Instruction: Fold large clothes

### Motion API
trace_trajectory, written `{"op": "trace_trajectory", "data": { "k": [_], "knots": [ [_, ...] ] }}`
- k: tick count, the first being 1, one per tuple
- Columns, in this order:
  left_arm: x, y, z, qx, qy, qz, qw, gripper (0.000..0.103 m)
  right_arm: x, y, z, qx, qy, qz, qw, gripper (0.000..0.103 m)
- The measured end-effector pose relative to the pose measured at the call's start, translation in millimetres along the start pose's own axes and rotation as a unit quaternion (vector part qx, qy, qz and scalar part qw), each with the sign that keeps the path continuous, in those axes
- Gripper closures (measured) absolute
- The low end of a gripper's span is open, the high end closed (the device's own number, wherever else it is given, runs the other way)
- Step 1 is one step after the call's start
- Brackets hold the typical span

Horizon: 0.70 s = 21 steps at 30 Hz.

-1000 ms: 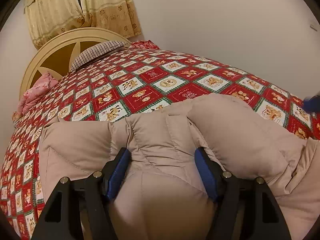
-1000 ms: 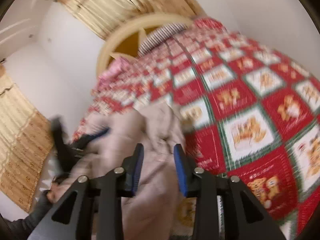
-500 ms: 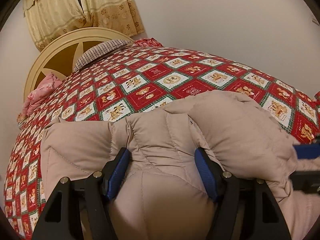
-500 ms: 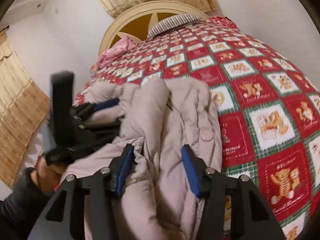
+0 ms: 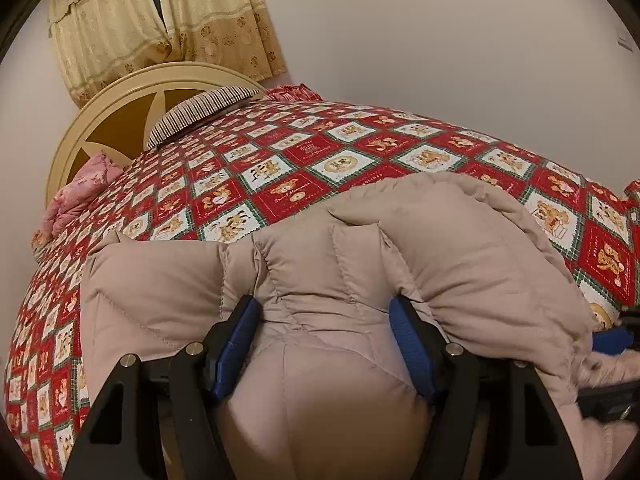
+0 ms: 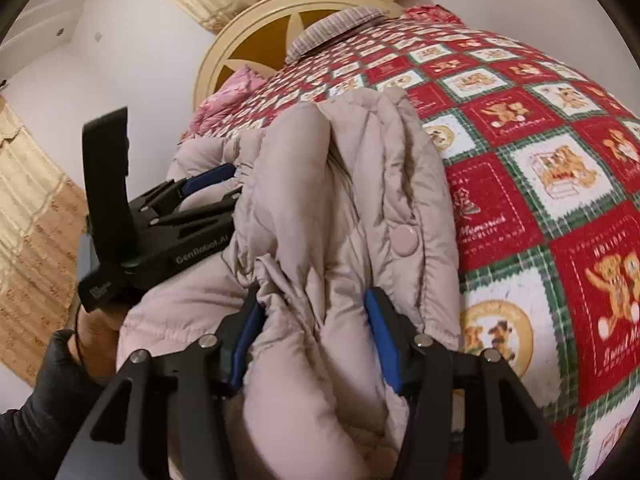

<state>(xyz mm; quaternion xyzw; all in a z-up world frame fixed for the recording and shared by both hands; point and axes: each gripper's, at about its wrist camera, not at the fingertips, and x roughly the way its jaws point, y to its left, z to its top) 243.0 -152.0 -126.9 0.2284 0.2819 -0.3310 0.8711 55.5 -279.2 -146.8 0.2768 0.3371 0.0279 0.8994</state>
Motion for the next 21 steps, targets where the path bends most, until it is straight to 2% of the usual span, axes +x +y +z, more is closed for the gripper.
{"op": "trace_trajectory", "data": {
  "k": [3, 5, 7, 9, 11, 13, 14, 16, 19, 21],
  "knots": [
    [-2.0, 1.1, -1.2, -0.003, -0.008, 0.004, 1.0000, 0.034, -11.0, -3.5, 14.3, 0.007, -0.006, 0.008, 1.000, 0.045],
    [-2.0, 1.6, -1.2, -0.005, -0.011, 0.004, 0.9999, 0.034, -27.8, -3.9, 31.3, 0.003, -0.051, 0.007, 0.999, 0.045],
    [-3.3, 2.2, -1.8, -0.008, -0.017, 0.003, 0.9998, 0.034, -34.4, -7.8, 47.6, 0.006, -0.072, -0.009, 0.997, 0.045],
    [-4.4, 3.1, -2.0, -0.011, -0.021, 0.003, 0.9997, 0.034, -27.8, -18.4, 66.7, 0.023, -0.070, -0.029, 0.997, 0.043],
    [-6.9, 5.2, -2.6, -0.016, -0.029, 0.000, 0.9995, 0.034, -4.8, -30.0, 82.2, 0.041, -0.037, -0.056, 0.997, 0.044],
    [-10.6, 9.7, -4.4, -0.025, -0.040, -0.006, 0.9989, 0.034, 18.9, -35.8, 87.8, 0.045, 0.003, -0.073, 0.996, 0.062],
    [-13.0, 13.5, -5.3, -0.034, -0.047, -0.009, 0.9983, 0.034, 33.7, -36.8, 86.6, 0.043, 0.024, -0.066, 0.997, 0.071],
    [-18.3, 19.9, -7.6, -0.048, -0.062, -0.023, 0.9967, 0.034, 42.3, -27.8, 82.7, 0.021, 0.018, -0.064, 0.998, 0.077],
    [-21.8, 23.2, -8.0, -0.056, -0.074, -0.038, 0.9949, 0.034, 45.3, -6.5, 77.0, -0.040, 0.006, -0.023, 0.999, 0.081],
    [-15.4, 21.8, -3.8, -0.054, -0.059, -0.030, 0.9963, 0.034, 58.1, -17.8, 73.3, -0.020, 0.016, 0.003, 1.000, 0.081]
  ]
}}
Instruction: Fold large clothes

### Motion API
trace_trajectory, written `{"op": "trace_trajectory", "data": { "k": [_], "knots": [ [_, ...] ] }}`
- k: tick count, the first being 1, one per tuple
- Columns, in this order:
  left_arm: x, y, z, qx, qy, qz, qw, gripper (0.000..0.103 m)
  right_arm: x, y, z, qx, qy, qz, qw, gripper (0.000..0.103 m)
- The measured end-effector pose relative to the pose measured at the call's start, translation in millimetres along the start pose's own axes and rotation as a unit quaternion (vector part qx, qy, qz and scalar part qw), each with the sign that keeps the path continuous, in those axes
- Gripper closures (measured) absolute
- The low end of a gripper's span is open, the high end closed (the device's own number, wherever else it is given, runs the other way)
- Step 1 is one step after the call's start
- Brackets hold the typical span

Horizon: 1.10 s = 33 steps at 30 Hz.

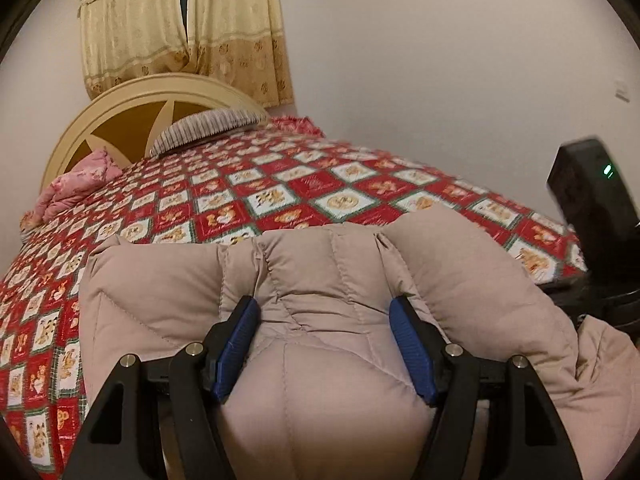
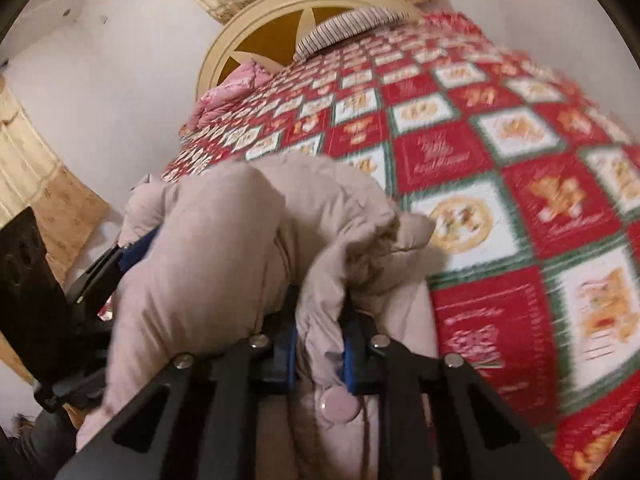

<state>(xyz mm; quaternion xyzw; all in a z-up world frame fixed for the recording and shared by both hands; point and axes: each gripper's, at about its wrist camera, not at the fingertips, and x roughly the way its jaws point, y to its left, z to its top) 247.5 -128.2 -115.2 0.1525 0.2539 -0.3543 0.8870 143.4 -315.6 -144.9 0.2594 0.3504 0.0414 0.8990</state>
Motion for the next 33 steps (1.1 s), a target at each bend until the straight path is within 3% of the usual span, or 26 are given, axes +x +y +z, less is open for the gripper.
{"op": "trace_trajectory", "data": {
  "k": [5, 8, 13, 14, 15, 19, 22, 26, 29, 33],
  "knots": [
    [20.4, -5.9, 4.1, 0.012, 0.038, 0.022, 0.9990, 0.033, 24.8, -45.2, 3.3, 0.069, 0.030, 0.109, 0.991, 0.087],
    [23.2, -7.9, 2.8, 0.018, 0.045, 0.024, 0.9986, 0.033, 22.8, -52.6, -0.2, 0.095, 0.036, 0.132, 0.986, 0.087],
    [21.9, -6.0, 0.8, 0.017, 0.045, 0.018, 0.9987, 0.033, -14.8, -27.7, -2.5, 0.056, 0.021, 0.045, 0.997, 0.077],
    [22.4, -5.7, 0.9, 0.016, 0.045, 0.018, 0.9987, 0.033, -29.1, -23.0, -0.9, 0.049, 0.011, 0.021, 0.999, 0.068],
    [22.6, -5.6, 1.0, 0.016, 0.046, 0.017, 0.9987, 0.033, -46.7, -18.6, 0.2, 0.037, -0.008, -0.002, 0.999, 0.065],
    [23.5, -5.8, 1.3, 0.014, 0.048, 0.015, 0.9987, 0.033, -98.5, 23.5, 8.7, -0.026, -0.061, -0.023, 0.998, 0.056],
    [23.4, -5.3, 1.6, 0.015, 0.046, 0.016, 0.9987, 0.033, -91.2, 48.4, 10.8, -0.053, -0.051, -0.008, 0.997, 0.054],
    [22.0, -3.4, 1.5, 0.012, 0.043, 0.020, 0.9988, 0.033, -42.7, 41.6, -5.7, -0.029, -0.002, -0.049, 0.998, 0.060],
    [21.6, -2.7, 2.5, 0.010, 0.043, 0.019, 0.9989, 0.033, -31.8, 20.9, -28.2, 0.012, -0.015, -0.042, 0.999, 0.062],
    [14.8, -2.8, 5.8, 0.015, 0.048, 0.029, 0.9983, 0.033, -30.9, 20.2, -35.1, 0.000, -0.034, -0.058, 0.998, 0.063]
  ]
}}
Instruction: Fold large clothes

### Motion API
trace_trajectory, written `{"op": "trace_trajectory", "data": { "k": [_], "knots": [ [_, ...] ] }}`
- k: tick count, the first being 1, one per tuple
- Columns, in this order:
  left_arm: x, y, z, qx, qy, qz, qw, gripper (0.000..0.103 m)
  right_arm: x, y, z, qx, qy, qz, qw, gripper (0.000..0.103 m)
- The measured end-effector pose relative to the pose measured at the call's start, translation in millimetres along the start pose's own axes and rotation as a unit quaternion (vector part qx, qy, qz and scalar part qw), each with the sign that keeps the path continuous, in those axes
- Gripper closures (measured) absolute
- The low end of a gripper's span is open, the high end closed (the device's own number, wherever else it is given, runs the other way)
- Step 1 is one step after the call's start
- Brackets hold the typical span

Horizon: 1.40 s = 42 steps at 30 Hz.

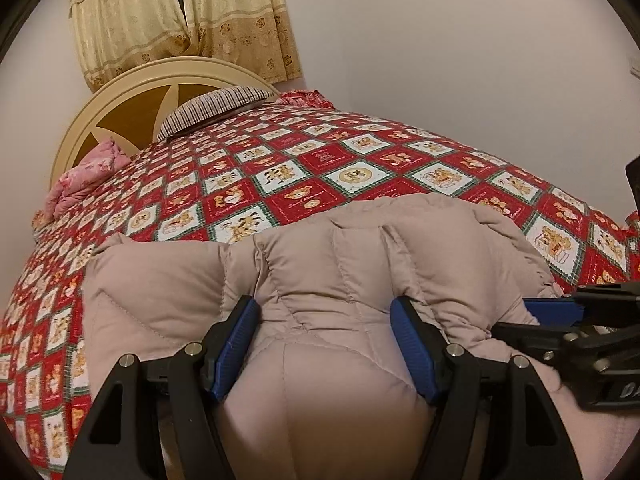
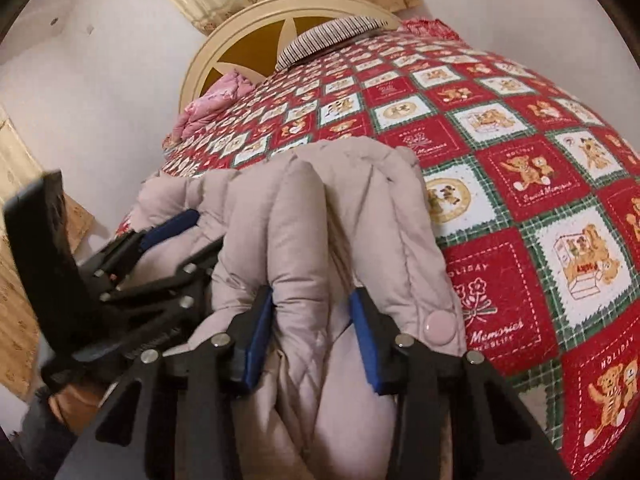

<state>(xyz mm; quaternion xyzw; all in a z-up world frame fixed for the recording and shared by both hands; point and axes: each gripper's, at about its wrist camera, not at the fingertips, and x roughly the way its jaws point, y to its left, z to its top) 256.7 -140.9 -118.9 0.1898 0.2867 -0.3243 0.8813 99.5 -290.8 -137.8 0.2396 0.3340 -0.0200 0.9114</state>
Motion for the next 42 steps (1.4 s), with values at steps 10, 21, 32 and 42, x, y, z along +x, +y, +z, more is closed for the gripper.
{"op": "trace_trajectory", "data": {
  "k": [10, 21, 32, 42],
  "knots": [
    [-13.3, 94.4, 21.6, -0.155, -0.002, 0.104, 0.9824, 0.032, 1.3, -1.0, -2.2, 0.007, -0.014, 0.002, 1.000, 0.063],
    [45.6, 86.0, 5.3, -0.128, 0.061, 0.108, 0.9840, 0.024, 4.2, -2.9, -0.9, 0.014, -0.017, 0.006, 1.000, 0.062],
    [-53.4, 141.2, -43.8, -0.280, 0.007, 0.008, 0.9600, 0.019, 4.3, -5.6, -1.3, 0.017, -0.017, 0.009, 1.000, 0.062],
    [-49.6, 135.5, -105.5, -0.399, 0.021, -0.158, 0.9028, 0.018, -12.7, -13.5, 7.8, 0.043, 0.001, 0.039, 0.998, 0.036]
  ]
}}
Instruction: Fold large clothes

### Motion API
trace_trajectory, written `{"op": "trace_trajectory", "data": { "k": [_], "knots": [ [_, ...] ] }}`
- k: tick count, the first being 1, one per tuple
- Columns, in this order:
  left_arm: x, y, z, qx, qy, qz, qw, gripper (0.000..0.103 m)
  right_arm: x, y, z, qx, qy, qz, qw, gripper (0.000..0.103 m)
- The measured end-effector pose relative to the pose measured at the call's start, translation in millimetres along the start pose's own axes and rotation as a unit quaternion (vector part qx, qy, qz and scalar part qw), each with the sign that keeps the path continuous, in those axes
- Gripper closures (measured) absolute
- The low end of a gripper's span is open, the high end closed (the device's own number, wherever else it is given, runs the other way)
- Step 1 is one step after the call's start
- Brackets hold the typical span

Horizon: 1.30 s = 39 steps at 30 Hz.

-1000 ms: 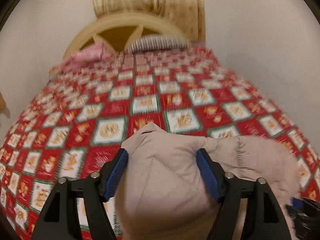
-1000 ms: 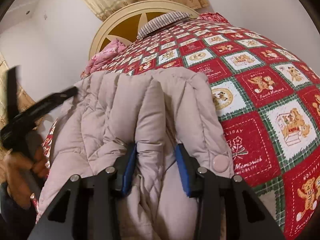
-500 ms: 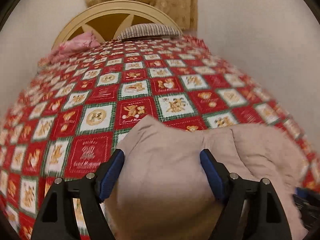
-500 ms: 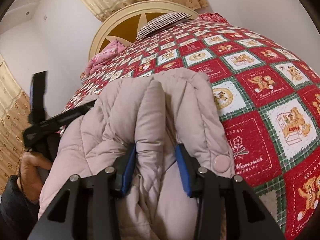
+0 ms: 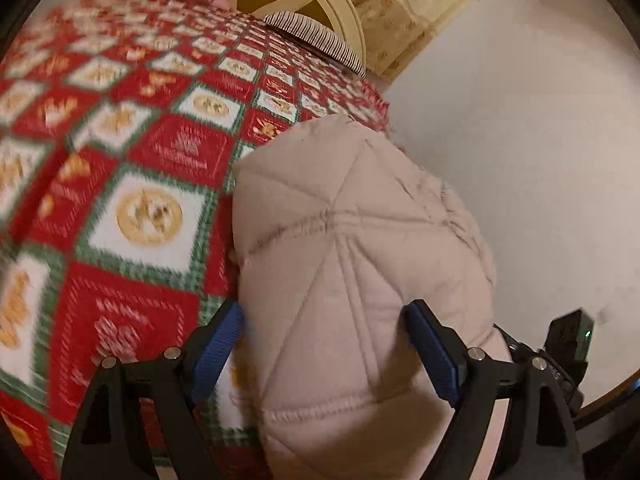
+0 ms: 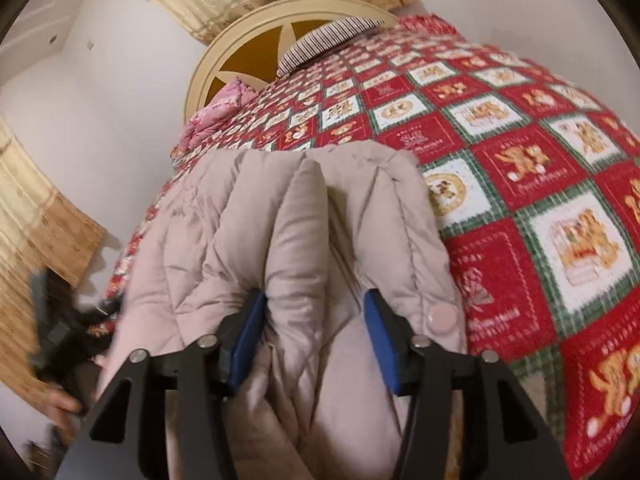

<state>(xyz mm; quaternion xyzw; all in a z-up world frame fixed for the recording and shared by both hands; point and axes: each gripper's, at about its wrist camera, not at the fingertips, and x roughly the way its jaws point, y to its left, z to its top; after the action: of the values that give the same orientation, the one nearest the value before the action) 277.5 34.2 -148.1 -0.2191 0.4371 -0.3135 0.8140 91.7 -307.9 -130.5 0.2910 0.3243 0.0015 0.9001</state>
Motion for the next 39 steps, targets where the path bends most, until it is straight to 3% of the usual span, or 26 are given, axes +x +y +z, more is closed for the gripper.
{"op": "trace_trajectory", "data": {
  "k": [1, 3, 4, 6, 11, 13, 17, 19, 24, 28, 31, 33, 35, 39],
  "knots": [
    [-1.3, 2.4, -1.2, -0.007, 0.001, -0.009, 0.9999, 0.017, -13.2, -3.3, 1.5, 0.011, -0.007, 0.010, 1.000, 0.028],
    [0.0, 5.4, -2.7, -0.015, 0.006, -0.024, 0.9996, 0.015, -34.1, -5.8, 2.1, 0.011, -0.031, 0.027, 0.999, 0.000],
    [1.5, 5.7, -3.5, -0.017, 0.009, -0.030, 0.9994, 0.015, -47.1, -6.6, 3.0, 0.005, -0.048, 0.032, 0.998, 0.000],
    [4.6, 4.7, -4.1, -0.018, 0.012, -0.038, 0.9990, 0.011, -53.2, -4.5, 8.4, -0.012, -0.040, 0.040, 0.998, 0.000],
    [7.7, 2.7, -3.0, 0.003, 0.019, -0.056, 0.9982, 0.008, -22.8, -4.5, 30.3, -0.075, 0.019, 0.023, 0.997, 0.000],
    [10.9, 7.4, -3.1, 0.003, 0.029, -0.066, 0.9974, 0.007, -3.5, -19.4, 33.9, -0.064, 0.041, 0.026, 0.997, 0.000],
    [27.9, 11.6, -5.3, -0.005, 0.054, -0.095, 0.9940, 0.003, 41.8, -53.2, 22.6, 0.021, 0.102, 0.123, 0.987, 0.000],
    [31.1, 7.2, -7.0, 0.015, 0.053, -0.103, 0.9931, 0.002, 41.3, -50.9, 18.2, 0.007, 0.083, 0.134, 0.988, 0.000],
    [39.7, 3.4, -5.7, 0.033, 0.056, -0.133, 0.9890, 0.001, 41.6, -42.7, 7.8, -0.032, 0.091, 0.184, 0.978, 0.000],
    [50.3, -7.2, -6.0, 0.046, 0.058, -0.100, 0.9922, 0.001, 51.6, -38.5, 6.3, -0.023, 0.081, 0.153, 0.985, 0.000],
    [43.7, -7.0, -9.0, 0.042, 0.054, -0.106, 0.9920, 0.004, 50.7, -28.5, 3.4, -0.028, 0.078, 0.128, 0.988, 0.000],
    [32.1, -7.7, -14.7, 0.030, 0.049, -0.126, 0.9904, 0.006, 48.4, -17.3, -1.7, -0.026, 0.091, 0.128, 0.987, 0.012],
    [18.1, -11.8, -22.6, 0.035, 0.044, -0.138, 0.9889, 0.006, 37.1, -8.0, -13.1, -0.020, 0.095, 0.154, 0.983, 0.020],
    [-9.0, -24.4, -39.5, 0.054, 0.041, -0.161, 0.9845, 0.006, 10.6, 2.1, -34.9, -0.020, 0.093, 0.163, 0.982, 0.033]
  ]
}}
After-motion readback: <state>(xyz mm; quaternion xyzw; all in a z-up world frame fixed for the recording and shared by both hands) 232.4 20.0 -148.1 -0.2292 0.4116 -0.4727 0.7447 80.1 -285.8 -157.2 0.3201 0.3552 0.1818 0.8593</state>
